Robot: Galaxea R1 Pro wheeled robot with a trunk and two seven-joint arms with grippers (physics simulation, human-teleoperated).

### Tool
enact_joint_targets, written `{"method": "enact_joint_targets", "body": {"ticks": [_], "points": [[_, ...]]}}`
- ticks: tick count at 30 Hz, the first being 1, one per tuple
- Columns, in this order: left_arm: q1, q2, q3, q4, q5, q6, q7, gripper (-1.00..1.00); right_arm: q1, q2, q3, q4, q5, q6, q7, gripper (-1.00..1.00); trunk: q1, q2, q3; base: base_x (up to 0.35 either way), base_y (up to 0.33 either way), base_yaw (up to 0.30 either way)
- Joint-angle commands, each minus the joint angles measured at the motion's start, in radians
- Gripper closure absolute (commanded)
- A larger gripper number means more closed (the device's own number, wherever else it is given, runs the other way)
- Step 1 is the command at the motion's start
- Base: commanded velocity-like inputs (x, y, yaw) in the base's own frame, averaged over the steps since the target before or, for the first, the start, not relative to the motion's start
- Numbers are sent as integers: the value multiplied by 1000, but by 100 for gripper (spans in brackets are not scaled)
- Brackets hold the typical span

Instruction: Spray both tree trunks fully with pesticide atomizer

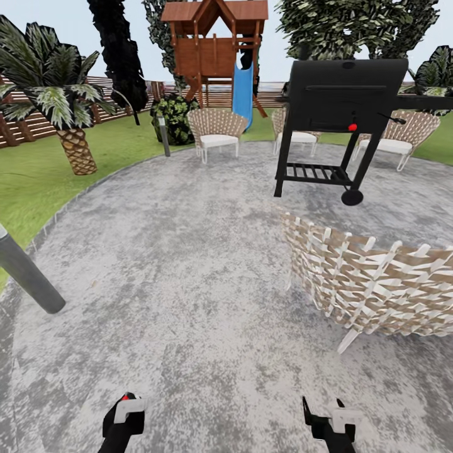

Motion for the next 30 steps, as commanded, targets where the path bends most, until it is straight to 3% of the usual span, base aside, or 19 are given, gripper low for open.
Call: {"method": "enact_joint_targets", "body": {"ticks": [1, 5, 10, 30], "points": [[6, 0, 0, 3, 0, 0, 0, 100, 0, -1, 0, 3, 0, -3, 0, -100, 0, 0, 0, 272, 231, 0], [47, 0, 19, 10, 1, -1, 1, 100, 0, 2, 2, 28, 1, -8, 0, -100, 0, 0, 0, 277, 220, 0], [54, -3, 43, 13, -1, -1, 0, 100, 0, 5, 4, 88, 0, -8, 1, -100, 0, 0, 0, 295, 163, 0], [54, -1, 45, 12, -2, -1, 0, 100, 0, 5, 3, 95, -1, -8, 2, -100, 0, 0, 0, 330, 41, 0]]}}
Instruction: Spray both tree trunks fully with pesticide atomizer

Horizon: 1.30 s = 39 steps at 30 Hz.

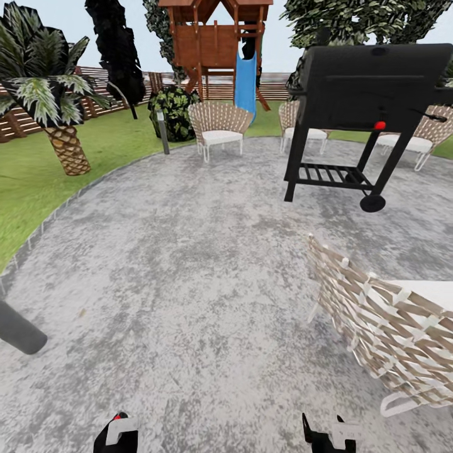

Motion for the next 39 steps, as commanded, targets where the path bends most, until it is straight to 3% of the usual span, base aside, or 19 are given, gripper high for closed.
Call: {"method": "enact_joint_targets", "body": {"ticks": [1, 39], "points": [[0, 0, 0, 0, 0, 0, 0, 100, 0, 0, 0, 0, 0, 0, 0, -100, 0, 0, 0, 300, 174, 0], [0, -3, 0, 0, 0, 2, 0, 100, 0, 0, 1, 1, 0, 0, 1, -100, 0, 0, 52, 293, 176, 0]]}}
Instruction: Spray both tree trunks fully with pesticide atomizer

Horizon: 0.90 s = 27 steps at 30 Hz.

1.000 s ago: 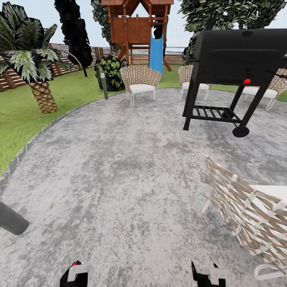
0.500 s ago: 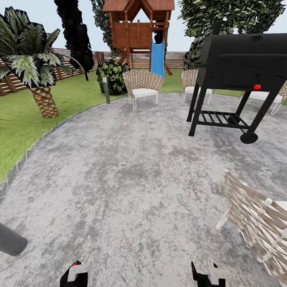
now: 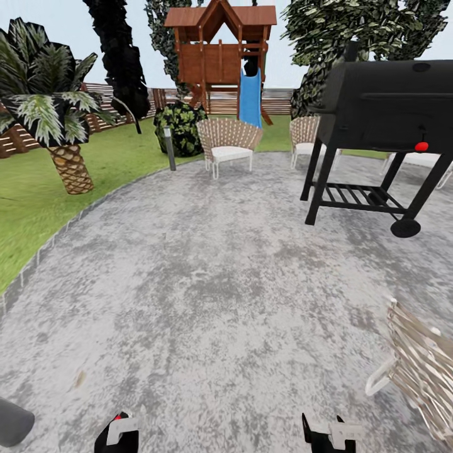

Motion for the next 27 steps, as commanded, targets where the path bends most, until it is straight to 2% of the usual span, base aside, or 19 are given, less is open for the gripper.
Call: {"method": "enact_joint_targets", "body": {"ticks": [1, 15, 27], "points": [[0, 0, 0, 0, 0, 0, 0, 100, 0, 0, 0, 0, 0, 0, 0, -100, 0, 0, 2, 301, 143, 0], [0, -1, 0, 1, 0, 0, 0, 100, 0, 1, 0, 2, 1, 0, 0, -100, 0, 0, 23, 302, 141, 0], [0, -2, 0, 1, -1, 0, 0, 100, 0, 2, 0, 2, 0, 0, 0, -100, 0, 0, 27, 336, 17, 0]]}}
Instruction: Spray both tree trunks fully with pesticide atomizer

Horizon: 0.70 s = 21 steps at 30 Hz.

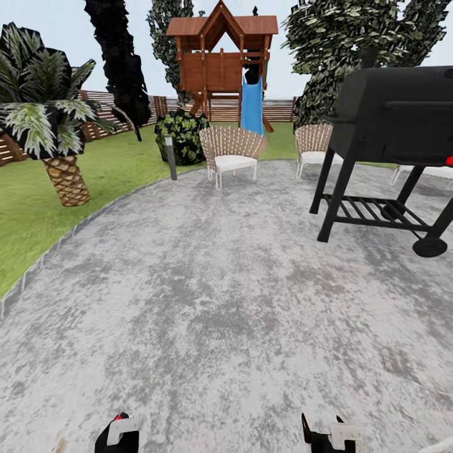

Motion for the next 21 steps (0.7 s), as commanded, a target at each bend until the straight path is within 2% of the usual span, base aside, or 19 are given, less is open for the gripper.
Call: {"method": "enact_joint_targets", "body": {"ticks": [1, 21], "points": [[0, 0, 0, 0, 0, 0, 0, 100, 0, 0, 0, 0, 0, 0, 0, -100, 0, 0, 1, 340, 0, 0], [0, 0, 0, 0, 2, 0, 0, 100, 0, 0, 0, 0, 0, 0, 0, -100, 0, 0, 31, 340, 0, 0]]}}
